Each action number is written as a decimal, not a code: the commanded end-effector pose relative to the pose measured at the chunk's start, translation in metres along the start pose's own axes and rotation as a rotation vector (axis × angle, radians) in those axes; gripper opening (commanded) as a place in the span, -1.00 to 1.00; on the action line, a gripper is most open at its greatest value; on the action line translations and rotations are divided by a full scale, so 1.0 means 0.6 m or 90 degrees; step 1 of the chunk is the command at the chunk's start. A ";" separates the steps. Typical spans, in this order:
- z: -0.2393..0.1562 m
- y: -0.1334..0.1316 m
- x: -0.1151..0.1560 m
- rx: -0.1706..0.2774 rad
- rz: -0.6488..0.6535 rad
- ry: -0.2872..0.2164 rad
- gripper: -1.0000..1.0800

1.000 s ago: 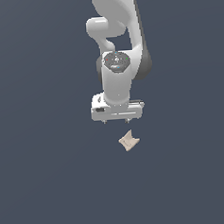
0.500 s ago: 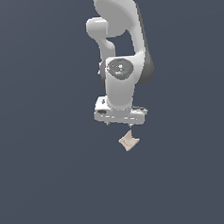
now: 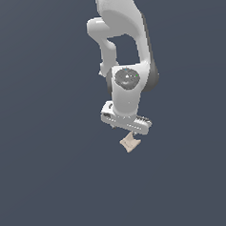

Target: Pick up the object and move it to a goal position.

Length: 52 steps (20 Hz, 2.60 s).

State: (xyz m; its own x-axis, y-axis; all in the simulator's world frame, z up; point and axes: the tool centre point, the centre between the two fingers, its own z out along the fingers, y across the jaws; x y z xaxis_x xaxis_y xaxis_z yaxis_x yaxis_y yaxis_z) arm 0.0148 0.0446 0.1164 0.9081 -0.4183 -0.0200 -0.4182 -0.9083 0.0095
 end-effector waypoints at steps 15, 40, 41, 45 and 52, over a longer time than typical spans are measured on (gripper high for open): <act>0.068 -0.048 0.001 0.007 0.259 0.007 0.92; 0.144 -0.062 -0.001 0.009 0.341 0.011 0.92; 0.152 -0.061 -0.001 0.009 0.341 0.011 0.92; 0.171 -0.062 0.000 0.009 0.342 0.011 0.92; 0.173 -0.063 0.001 0.009 0.342 0.011 -1.00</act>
State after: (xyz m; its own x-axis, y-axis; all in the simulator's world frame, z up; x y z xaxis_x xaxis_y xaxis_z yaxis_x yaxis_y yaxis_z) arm 0.0289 0.0789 0.0127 0.5671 -0.8236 -0.0003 -0.8236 -0.5671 -0.0002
